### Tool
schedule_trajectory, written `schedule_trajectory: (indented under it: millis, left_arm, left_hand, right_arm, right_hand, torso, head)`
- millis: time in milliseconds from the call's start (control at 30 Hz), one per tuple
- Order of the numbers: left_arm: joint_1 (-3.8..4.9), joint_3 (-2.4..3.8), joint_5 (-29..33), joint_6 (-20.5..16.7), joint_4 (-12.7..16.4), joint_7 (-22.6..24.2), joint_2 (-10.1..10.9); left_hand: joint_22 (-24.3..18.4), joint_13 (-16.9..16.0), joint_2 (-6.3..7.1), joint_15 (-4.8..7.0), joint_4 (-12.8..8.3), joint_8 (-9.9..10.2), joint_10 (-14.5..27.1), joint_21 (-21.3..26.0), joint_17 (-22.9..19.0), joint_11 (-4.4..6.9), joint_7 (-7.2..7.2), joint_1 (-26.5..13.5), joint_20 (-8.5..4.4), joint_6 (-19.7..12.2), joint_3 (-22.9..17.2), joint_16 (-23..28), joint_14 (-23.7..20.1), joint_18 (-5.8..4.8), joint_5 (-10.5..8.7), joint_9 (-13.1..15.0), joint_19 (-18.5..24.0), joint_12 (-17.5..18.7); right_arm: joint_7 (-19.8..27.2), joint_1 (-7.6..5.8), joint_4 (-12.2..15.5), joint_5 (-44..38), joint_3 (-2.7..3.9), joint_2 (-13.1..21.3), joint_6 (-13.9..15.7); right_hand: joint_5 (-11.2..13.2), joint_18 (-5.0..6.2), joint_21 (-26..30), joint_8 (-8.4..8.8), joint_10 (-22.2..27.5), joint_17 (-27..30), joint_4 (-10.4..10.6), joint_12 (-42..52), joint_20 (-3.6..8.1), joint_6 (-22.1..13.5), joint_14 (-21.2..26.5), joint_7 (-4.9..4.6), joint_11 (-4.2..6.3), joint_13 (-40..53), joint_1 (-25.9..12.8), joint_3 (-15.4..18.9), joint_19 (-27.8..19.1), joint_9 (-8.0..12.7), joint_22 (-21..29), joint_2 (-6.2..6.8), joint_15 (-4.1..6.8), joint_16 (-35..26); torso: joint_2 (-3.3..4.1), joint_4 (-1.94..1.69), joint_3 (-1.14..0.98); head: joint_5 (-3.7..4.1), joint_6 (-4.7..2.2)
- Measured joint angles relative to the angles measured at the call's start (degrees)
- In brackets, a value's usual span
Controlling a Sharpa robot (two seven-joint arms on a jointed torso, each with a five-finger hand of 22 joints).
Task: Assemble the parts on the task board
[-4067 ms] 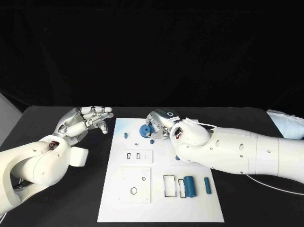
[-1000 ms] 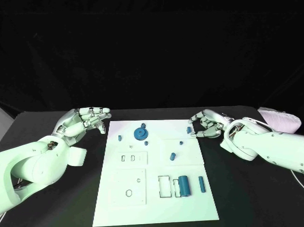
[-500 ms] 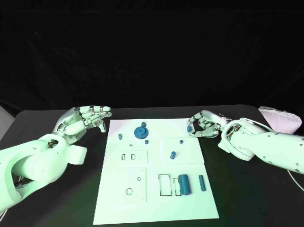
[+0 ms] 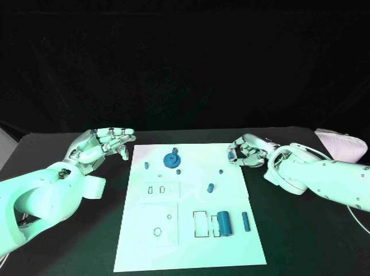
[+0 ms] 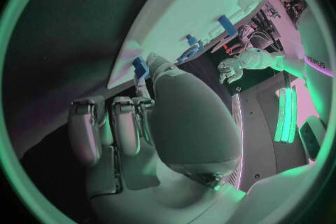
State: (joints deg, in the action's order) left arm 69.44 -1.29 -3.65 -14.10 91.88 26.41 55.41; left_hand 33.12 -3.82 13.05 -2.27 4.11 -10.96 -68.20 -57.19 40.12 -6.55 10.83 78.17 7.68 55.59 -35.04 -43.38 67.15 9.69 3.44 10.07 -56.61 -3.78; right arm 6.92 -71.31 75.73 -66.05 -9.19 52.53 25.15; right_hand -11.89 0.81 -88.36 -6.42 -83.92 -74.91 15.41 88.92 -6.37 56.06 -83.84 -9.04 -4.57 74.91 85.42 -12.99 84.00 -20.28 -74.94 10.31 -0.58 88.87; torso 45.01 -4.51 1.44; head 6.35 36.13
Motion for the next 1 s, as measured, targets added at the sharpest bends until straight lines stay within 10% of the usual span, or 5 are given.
schedule_trajectory:
  millis: [1000]
  left_arm:
    - [0.00,-0.01,0.00,0.01,0.01,-0.06,0.13]
  left_hand:
    - [0.09,0.00,0.00,0.00,0.00,0.00,0.00,-0.44,0.00,0.00,0.21,0.00,0.00,-0.21,0.00,-0.22,0.00,0.00,0.00,0.05,0.00,0.00]
  right_arm:
    - [-0.57,0.03,1.87,0.29,0.01,0.23,5.17]
  right_hand:
    - [3.45,0.00,-0.94,-3.80,-0.20,0.01,-2.37,0.73,1.89,4.39,-0.20,1.55,2.66,0.04,-1.00,-8.85,0.02,-0.22,0.02,-1.40,2.47,0.00]
  torso:
    - [-0.05,0.07,-0.02]
  head:
    - [-0.02,0.07]
